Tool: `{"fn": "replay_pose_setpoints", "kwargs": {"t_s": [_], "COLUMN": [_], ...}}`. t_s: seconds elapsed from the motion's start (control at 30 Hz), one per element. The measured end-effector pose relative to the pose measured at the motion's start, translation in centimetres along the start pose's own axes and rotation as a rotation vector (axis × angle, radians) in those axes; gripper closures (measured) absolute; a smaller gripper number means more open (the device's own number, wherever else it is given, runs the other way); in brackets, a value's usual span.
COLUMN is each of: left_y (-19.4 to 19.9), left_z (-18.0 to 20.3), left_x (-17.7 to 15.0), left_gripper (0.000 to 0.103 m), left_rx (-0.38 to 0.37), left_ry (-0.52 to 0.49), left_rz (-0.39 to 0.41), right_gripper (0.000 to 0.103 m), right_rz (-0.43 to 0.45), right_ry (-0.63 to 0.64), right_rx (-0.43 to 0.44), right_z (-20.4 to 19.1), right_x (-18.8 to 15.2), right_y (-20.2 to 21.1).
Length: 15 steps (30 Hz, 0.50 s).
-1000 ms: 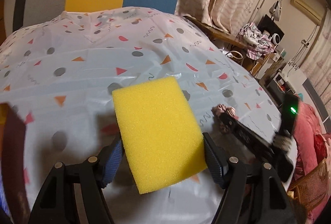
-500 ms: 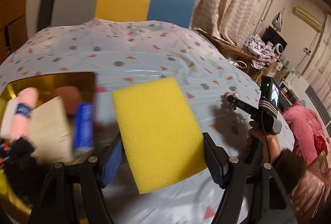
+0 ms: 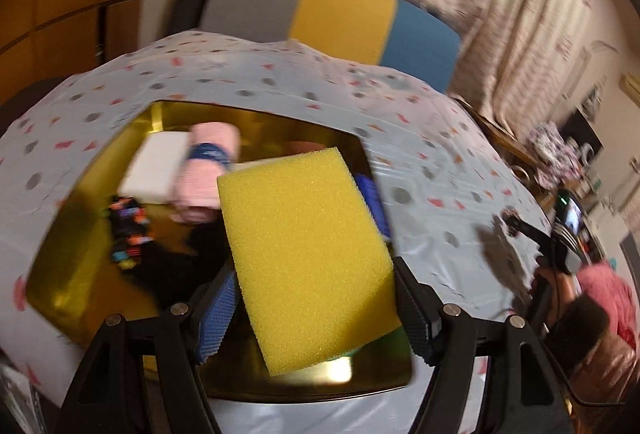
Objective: Organize rigid objects
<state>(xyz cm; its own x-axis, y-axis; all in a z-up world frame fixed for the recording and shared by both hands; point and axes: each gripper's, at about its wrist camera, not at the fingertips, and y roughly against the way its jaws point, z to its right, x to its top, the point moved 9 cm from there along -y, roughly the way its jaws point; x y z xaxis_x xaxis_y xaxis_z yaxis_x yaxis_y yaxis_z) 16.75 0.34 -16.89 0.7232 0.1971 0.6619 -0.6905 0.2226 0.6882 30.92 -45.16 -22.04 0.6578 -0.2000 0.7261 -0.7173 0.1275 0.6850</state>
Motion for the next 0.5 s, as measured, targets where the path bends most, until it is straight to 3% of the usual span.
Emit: {"fn": "replay_pose_setpoints", "kwargs": {"t_s": [0.23,0.4,0.5], "left_y": [0.3,-0.7,-1.1], "left_z": [-6.3,-8.0,-9.1], "left_x": [-0.1,0.5,1.0], "left_gripper": [0.03,0.029,0.029], "left_rx": [0.071,0.101,0.16], "left_ry": [0.132,0.156,0.138], "left_rz": [-0.021,-0.035,-0.036], "right_gripper": [0.087,0.088,0.088], "right_rz": [0.032,0.061,0.075], "right_ry": [-0.013,0.009,-0.005], "right_rx": [0.113,0.237,0.321], "right_z": [-3.9,-9.0,-11.8], "right_x": [0.8,0.9,0.6], "right_y": [4.1,8.1,10.8]}}
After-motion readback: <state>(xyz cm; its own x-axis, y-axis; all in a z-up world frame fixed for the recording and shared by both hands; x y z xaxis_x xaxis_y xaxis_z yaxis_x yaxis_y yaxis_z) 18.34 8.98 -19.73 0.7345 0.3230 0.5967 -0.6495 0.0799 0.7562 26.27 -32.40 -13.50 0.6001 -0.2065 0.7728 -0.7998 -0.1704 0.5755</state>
